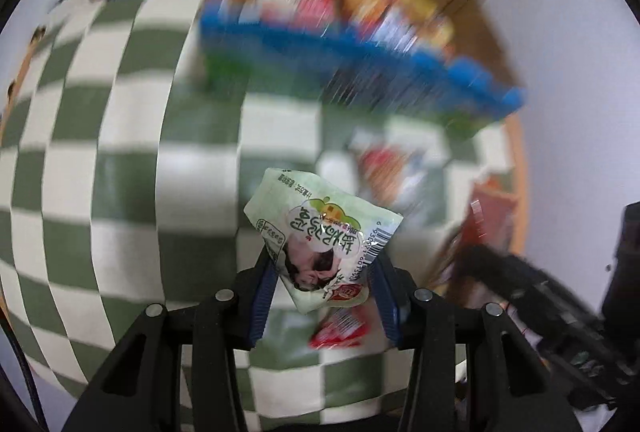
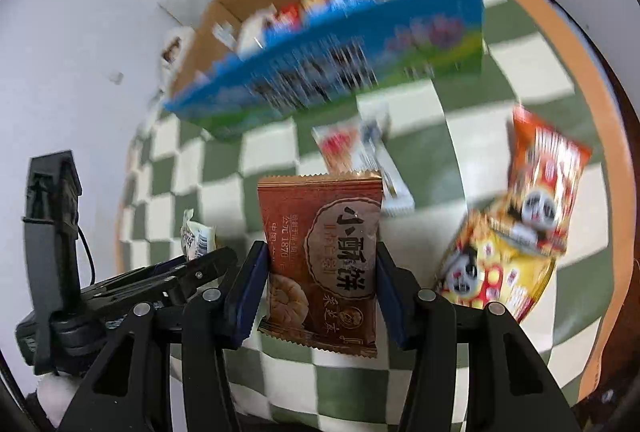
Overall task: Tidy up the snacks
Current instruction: 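Carry both packets into the box and open both tools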
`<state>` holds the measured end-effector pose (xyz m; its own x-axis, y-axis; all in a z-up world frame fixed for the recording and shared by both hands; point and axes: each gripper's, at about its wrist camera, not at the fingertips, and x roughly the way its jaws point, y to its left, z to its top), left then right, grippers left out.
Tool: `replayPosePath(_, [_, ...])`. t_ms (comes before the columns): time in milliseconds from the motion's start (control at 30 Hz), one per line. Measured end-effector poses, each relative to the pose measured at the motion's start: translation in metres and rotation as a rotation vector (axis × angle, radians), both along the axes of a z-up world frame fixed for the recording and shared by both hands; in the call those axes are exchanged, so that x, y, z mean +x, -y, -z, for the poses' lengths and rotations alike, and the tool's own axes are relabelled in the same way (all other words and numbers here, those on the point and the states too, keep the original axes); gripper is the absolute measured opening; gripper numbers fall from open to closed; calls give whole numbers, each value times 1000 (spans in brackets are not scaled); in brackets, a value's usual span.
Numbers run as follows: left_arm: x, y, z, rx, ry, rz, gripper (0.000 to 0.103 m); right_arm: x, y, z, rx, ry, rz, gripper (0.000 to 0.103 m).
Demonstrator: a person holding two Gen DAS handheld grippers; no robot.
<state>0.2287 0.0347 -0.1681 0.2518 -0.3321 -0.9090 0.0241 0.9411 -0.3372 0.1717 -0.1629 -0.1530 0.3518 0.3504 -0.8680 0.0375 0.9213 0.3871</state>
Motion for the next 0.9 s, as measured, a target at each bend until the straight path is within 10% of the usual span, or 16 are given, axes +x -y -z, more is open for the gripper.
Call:
replayPosePath(367, [125, 23, -80, 67, 128, 48, 42, 97, 26, -99, -48, 194, 21, 54])
replayPosePath(900, [217, 4, 25, 207, -167, 17, 43, 236, 55, -41, -178, -24, 13, 54])
